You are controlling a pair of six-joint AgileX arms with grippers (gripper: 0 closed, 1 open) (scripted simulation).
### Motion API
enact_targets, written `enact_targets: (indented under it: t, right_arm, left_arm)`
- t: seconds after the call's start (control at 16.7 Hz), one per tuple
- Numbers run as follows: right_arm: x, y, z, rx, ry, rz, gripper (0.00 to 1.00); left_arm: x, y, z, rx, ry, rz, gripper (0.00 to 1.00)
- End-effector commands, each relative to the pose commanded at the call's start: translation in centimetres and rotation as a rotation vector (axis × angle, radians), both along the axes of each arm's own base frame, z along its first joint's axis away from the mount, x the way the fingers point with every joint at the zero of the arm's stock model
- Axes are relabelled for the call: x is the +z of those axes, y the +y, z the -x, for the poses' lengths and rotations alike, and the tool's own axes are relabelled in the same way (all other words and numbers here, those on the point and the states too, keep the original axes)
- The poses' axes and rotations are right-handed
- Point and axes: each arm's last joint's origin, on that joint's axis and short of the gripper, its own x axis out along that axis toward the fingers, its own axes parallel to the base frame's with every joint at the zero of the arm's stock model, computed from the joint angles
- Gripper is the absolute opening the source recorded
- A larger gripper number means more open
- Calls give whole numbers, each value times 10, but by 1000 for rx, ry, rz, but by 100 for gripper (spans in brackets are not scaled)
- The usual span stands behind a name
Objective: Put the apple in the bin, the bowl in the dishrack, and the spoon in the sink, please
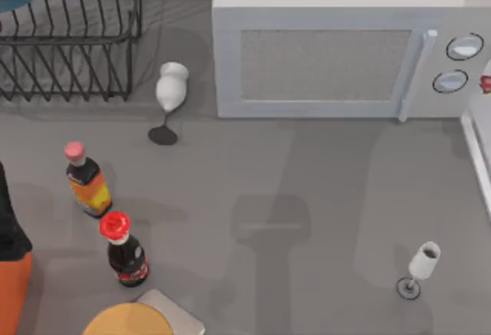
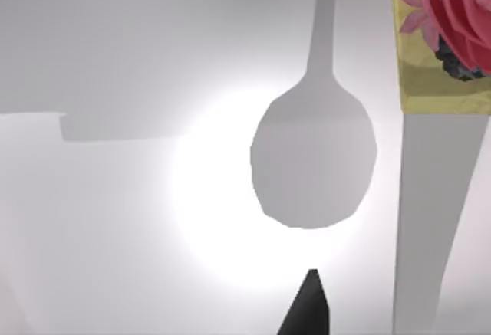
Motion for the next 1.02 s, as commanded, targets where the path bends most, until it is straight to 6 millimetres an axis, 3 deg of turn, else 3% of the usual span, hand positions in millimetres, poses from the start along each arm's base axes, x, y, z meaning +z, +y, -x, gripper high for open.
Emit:
enact_targets:
  t: [0.66,1.02]
  right_arm:
    - [0,0,0,0,0,0,98]
    - [0,0,0,0,0,0,100]
  left_arm:
    - [0,0,0,0,0,0,100]
    - [0,0,0,0,0,0,100]
